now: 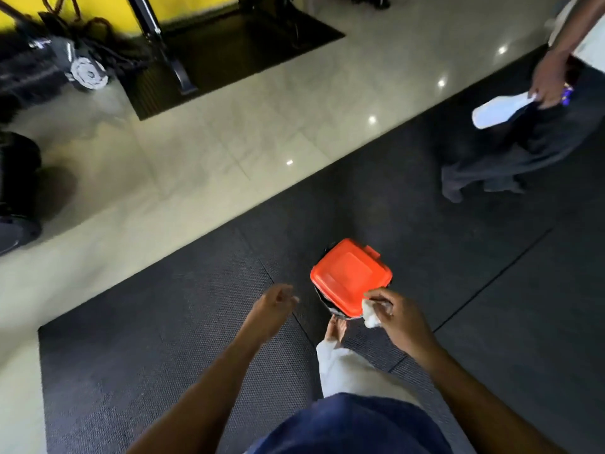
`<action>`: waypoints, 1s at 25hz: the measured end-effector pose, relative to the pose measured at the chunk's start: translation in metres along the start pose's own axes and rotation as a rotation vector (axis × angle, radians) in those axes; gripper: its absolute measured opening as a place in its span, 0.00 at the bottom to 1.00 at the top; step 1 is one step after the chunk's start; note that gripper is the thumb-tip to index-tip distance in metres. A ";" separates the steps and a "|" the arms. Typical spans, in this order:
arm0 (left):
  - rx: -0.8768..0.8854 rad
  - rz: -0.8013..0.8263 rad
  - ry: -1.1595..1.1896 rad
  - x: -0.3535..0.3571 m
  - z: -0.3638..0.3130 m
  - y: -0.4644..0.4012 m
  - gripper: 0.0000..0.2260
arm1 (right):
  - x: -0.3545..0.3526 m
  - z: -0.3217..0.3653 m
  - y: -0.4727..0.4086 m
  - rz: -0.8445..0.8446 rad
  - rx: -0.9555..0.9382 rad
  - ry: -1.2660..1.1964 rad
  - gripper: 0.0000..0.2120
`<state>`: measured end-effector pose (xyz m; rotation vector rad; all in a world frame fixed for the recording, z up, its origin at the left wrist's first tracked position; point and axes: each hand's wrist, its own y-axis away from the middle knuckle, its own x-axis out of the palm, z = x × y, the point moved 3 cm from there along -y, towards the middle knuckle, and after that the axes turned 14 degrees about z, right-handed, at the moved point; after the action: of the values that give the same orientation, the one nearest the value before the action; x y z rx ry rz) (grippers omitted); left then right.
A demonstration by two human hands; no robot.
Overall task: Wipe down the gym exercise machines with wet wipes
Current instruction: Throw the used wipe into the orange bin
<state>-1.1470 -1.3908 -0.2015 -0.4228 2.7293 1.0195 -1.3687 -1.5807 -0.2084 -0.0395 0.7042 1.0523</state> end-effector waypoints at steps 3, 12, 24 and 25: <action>-0.005 0.090 -0.169 -0.027 -0.024 -0.058 0.13 | -0.010 -0.022 -0.061 -0.035 0.075 -0.013 0.10; -0.037 0.269 -0.326 -0.075 -0.070 -0.177 0.12 | -0.045 -0.032 -0.133 -0.040 0.252 0.013 0.14; 0.061 0.513 -0.540 -0.131 -0.092 -0.246 0.14 | -0.032 -0.010 -0.160 -0.269 0.537 -0.109 0.07; 0.061 0.510 -0.534 -0.135 -0.090 -0.250 0.14 | -0.029 -0.016 -0.163 -0.258 0.533 -0.110 0.09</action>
<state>-0.9452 -1.6045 -0.2488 0.5160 2.3953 0.9679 -1.2549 -1.6932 -0.2527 0.3758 0.8355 0.5927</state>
